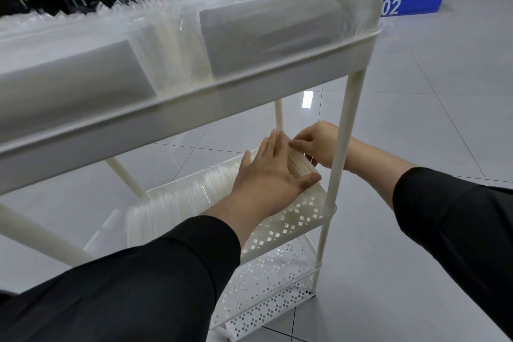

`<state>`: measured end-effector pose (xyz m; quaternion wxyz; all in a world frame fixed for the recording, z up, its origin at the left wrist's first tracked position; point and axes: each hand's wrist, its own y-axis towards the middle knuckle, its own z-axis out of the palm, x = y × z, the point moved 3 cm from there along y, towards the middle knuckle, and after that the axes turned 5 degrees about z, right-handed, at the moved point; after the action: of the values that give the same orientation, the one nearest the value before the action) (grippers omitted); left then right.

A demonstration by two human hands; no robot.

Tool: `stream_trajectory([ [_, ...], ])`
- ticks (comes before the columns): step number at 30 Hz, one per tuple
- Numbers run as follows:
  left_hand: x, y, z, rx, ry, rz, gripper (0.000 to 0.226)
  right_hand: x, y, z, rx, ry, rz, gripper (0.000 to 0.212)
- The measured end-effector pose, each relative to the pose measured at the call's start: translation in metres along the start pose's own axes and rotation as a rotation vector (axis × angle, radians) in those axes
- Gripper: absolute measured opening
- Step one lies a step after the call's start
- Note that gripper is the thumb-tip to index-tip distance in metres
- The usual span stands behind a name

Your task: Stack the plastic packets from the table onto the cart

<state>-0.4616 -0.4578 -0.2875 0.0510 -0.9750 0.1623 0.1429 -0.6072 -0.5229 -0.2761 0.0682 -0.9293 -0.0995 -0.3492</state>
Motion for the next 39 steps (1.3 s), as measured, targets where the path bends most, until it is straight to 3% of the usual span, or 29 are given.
stream_trajectory([
  [5,0.002,0.002,0.001,-0.005,0.036,0.046,0.094,-0.002,-0.001,0.006,0.032,-0.045,0.034,0.029],
  [11,0.005,0.004,0.002,0.080,0.056,0.018,0.096,-0.002,-0.010,0.000,0.054,-0.014,0.041,0.028],
  [22,0.002,0.005,0.005,0.059,0.028,0.035,0.098,-0.012,-0.026,-0.003,0.103,-0.031,0.039,0.021],
  [29,0.003,0.004,0.004,0.065,0.046,0.075,0.084,-0.014,-0.026,0.006,0.108,-0.093,0.032,0.052],
  [39,-0.001,-0.002,0.001,0.042,0.057,0.085,0.086,-0.028,-0.042,0.004,0.176,0.017,0.024,0.034],
])
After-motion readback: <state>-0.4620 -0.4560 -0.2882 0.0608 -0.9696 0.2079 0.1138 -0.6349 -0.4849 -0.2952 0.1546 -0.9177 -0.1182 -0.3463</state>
